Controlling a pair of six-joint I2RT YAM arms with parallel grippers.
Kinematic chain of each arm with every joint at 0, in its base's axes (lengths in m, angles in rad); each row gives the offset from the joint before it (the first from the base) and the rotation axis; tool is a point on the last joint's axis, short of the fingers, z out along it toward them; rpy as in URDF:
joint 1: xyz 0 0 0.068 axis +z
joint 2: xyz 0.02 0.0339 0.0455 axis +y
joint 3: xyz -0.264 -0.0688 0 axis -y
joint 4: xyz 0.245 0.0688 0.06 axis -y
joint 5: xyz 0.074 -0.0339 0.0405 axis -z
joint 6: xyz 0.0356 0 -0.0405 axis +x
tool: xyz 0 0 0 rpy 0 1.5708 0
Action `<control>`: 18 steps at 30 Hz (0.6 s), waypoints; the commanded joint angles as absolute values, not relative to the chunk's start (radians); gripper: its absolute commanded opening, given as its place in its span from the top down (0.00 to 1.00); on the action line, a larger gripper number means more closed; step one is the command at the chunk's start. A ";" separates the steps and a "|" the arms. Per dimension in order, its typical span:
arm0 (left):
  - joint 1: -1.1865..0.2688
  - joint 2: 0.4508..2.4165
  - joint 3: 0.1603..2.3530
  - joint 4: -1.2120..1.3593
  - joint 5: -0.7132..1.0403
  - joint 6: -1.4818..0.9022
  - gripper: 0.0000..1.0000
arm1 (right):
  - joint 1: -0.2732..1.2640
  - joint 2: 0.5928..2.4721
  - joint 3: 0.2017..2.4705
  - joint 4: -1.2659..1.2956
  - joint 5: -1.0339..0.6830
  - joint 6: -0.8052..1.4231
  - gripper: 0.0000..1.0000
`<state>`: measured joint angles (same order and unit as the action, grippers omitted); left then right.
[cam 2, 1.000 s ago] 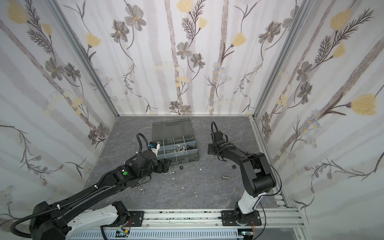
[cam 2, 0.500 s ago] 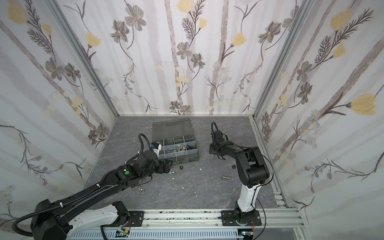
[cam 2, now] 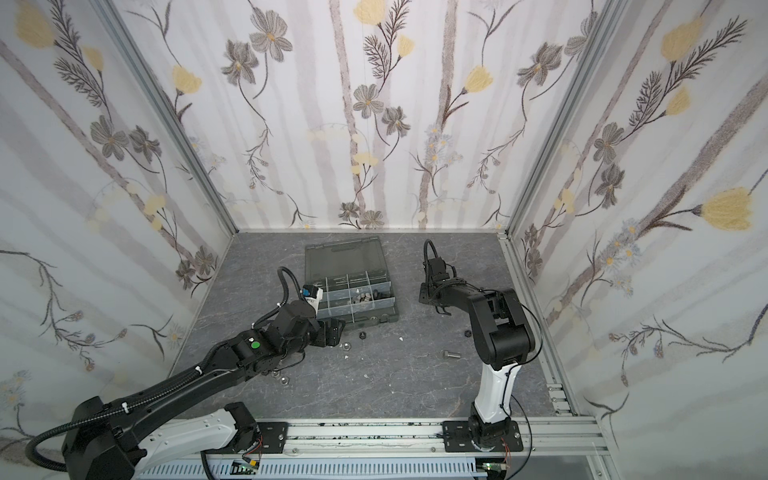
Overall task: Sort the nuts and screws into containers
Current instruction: 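Lift the hex nut with the right gripper and carry it over the box's nearest compartment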
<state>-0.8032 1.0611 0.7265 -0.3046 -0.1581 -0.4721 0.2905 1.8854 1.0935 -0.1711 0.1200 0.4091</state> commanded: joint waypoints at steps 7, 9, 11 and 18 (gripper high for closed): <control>-0.802 1.078 0.734 -0.290 -0.173 -0.483 0.04 | 0.295 1.885 1.086 -0.195 0.090 0.405 0.71; -0.802 1.078 0.735 -0.290 -0.171 -0.481 0.04 | 0.297 1.884 1.083 -0.197 0.098 0.408 0.69; -0.803 1.080 0.735 -0.290 -0.167 -0.480 0.04 | 0.298 1.883 1.083 -0.202 0.104 0.408 0.66; -0.801 1.080 0.733 -0.286 -0.163 -0.477 0.04 | 0.309 1.882 1.082 -0.216 0.141 0.408 0.64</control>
<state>-0.8032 1.0786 0.7273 -0.3038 -0.1574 -0.4721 0.3054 1.8843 1.0882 -0.1612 0.1268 0.4068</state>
